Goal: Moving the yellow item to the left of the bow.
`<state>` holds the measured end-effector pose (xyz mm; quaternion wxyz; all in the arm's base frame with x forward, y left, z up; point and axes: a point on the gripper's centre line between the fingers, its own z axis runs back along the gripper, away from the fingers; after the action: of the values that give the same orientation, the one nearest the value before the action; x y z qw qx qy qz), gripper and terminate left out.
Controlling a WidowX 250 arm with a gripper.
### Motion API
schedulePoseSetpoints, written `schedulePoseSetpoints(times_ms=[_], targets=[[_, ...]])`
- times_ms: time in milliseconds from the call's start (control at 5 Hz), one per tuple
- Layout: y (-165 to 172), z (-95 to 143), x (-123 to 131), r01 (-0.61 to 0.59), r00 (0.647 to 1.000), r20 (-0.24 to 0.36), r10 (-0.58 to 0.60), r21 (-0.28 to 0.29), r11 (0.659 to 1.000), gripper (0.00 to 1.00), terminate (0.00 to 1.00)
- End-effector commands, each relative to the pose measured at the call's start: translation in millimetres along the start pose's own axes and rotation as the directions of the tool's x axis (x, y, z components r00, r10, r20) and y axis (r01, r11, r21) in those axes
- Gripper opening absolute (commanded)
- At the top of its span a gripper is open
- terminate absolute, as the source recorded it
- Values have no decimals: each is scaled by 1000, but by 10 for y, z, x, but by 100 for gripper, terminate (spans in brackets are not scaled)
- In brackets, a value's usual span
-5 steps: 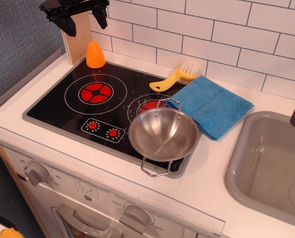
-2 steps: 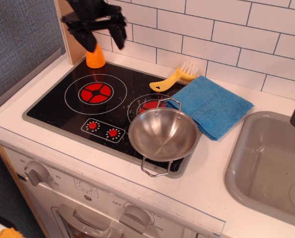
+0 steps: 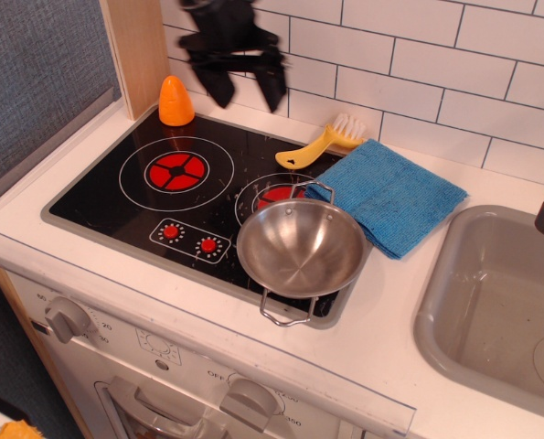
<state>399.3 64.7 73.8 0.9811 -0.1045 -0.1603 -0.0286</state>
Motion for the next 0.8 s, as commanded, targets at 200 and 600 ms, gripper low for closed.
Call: schedulePoseSetpoints(times_ms=[200,600], targets=[[-331,-308,185,326,941,-82,-329,-41,944,100,0],[-310,-481,85,367,912,-170,-374,-72,927,100,0]])
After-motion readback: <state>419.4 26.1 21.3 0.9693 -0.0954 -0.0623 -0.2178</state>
